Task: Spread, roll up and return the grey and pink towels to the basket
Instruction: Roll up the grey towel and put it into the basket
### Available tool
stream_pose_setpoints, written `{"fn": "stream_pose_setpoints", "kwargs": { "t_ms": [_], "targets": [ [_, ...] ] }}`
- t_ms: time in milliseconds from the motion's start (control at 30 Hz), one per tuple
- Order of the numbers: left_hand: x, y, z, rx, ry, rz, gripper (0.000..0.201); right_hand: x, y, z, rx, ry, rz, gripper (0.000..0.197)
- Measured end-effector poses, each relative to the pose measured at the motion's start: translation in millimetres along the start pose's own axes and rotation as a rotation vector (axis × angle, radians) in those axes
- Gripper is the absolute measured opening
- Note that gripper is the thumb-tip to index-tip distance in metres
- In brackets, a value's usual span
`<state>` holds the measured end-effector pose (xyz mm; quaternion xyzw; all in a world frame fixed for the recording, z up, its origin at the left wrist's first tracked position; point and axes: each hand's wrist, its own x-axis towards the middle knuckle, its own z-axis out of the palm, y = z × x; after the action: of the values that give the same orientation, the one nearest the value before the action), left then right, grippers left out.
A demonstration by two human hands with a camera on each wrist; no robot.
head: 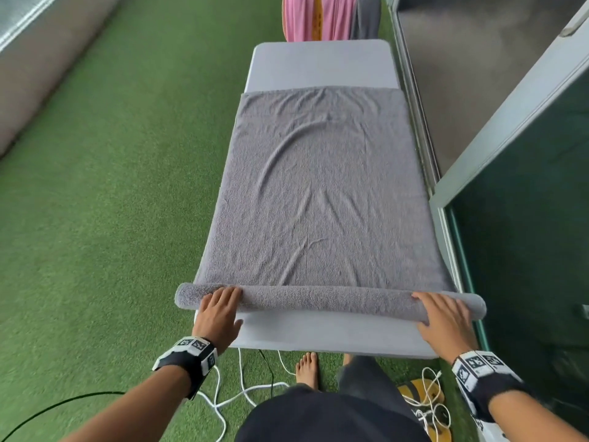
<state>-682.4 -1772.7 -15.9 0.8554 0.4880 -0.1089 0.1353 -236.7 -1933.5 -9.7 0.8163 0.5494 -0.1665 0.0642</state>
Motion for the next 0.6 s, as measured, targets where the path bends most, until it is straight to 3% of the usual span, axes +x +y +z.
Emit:
{"fn": "stream_pose_setpoints", "kwargs": {
  "t_ms": [133, 267, 367, 467, 533, 600],
  "targets": [
    [37.2, 1.6, -23.7, 0.075, 0.115, -0.065, 0.026, 45.2, -3.4, -24.8, 0.027, -0.080, 0.017, 0.045],
    [66.2, -1.9, -37.7, -0.113, 0.113, -0.143, 0.066, 70.2, -7.2, -41.5, 0.173, 0.004, 0.023, 0.044],
    [69.3, -4.3, -29.9, -0.069, -0.055, -0.080, 0.068, 68.0, -11.1, -34.2, 0.129, -0.120, 0.011, 0.057],
    [67.7, -10.2, -24.2, 0.042, -0.071, -0.071, 0.083, 66.3, -9.7, -30.5, 0.007, -0.059, 0.008, 0.057],
    [74.1, -8.5, -28.8, 0.106, -0.046, -0.067, 0.068, 73.6, -11.6, -36.2, -0.005, -0.020, 0.016, 0.047],
    [88.5, -5.9, -40.9, 0.115, 0.009, -0.059, 0.039, 86.5, -13.3, -43.0, 0.002, -0.009, 0.020, 0.040]
  ]
}}
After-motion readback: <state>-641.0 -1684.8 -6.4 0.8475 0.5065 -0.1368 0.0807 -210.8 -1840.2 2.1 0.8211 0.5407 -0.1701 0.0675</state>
